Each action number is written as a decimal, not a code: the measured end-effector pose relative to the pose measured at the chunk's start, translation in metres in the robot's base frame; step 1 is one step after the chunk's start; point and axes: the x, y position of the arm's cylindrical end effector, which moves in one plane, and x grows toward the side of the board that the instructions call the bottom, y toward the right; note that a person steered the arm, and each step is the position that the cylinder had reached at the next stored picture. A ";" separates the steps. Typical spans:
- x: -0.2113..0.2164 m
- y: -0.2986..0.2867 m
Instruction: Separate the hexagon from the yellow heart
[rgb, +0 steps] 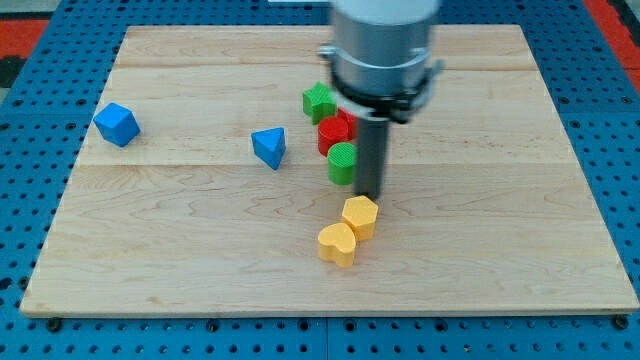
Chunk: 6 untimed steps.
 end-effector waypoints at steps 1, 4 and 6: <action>0.000 -0.031; 0.041 -0.073; -0.001 0.050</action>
